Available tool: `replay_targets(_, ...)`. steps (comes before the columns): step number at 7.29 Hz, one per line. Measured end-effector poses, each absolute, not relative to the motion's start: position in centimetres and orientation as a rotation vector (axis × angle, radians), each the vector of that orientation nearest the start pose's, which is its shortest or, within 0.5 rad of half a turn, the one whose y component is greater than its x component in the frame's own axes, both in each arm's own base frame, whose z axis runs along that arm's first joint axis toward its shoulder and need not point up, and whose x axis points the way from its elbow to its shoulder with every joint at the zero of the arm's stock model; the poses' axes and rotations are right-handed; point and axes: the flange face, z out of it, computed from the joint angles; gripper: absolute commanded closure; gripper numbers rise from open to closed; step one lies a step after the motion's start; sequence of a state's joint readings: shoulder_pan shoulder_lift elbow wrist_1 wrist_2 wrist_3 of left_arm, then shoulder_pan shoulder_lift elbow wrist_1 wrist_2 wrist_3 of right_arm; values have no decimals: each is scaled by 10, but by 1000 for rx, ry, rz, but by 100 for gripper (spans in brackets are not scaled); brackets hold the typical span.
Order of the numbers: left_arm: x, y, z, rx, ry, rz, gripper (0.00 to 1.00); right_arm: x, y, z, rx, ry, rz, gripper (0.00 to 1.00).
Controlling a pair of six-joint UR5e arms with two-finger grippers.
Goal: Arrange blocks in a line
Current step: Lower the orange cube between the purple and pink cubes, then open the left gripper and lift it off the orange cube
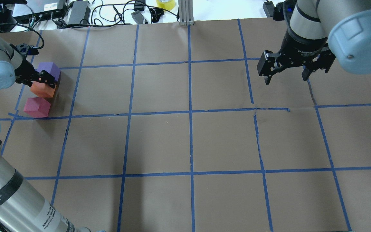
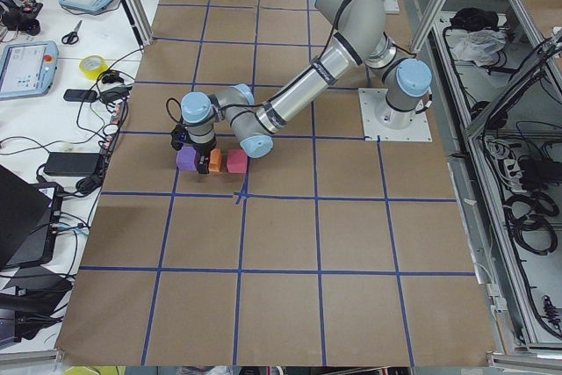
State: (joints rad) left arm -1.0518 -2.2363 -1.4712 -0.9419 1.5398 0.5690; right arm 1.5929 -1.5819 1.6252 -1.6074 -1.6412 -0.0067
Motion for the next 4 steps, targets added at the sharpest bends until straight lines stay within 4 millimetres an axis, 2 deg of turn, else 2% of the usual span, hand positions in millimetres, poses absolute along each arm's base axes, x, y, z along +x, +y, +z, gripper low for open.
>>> replay_targets(1, 225, -675, 208, 75, 3125, -122, 0, 137, -482, 472, -47, 3213, 5, 0)
replay_targets(2, 216, -672, 231, 68, 3125, -121, 0, 136, -481, 474, -46, 3215, 4, 0)
replay_targets(4, 189, -653, 297, 61, 3142, -75, 0, 134, -473, 483, -47, 3240, -16, 0)
